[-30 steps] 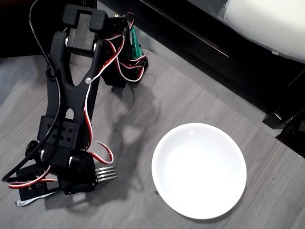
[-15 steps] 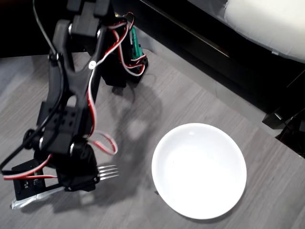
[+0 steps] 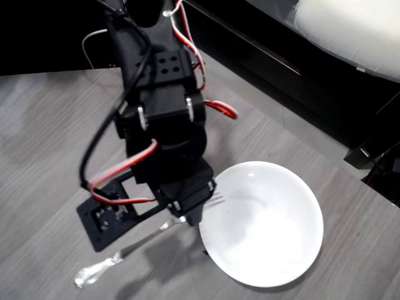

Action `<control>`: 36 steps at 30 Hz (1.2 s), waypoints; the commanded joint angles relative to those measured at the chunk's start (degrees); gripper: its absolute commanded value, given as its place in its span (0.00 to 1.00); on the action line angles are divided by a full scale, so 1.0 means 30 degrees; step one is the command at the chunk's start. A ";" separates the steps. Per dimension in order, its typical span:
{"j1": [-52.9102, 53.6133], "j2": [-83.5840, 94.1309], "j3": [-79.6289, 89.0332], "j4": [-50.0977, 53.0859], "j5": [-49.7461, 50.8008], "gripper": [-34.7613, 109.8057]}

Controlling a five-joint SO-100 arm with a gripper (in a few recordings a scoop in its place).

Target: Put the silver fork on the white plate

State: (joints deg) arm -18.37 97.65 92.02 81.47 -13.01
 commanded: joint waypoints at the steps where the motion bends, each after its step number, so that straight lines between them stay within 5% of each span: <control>1: -0.2959 -0.0967 -0.0732 -0.1289 0.0908 0.24; 30: -0.6035 -1.1104 -0.6650 -0.2578 0.2666 0.24; 36: -0.6152 -1.1104 -0.7705 -0.1260 0.2695 0.42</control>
State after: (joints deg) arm -36.30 63.63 72.25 75.32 -5.19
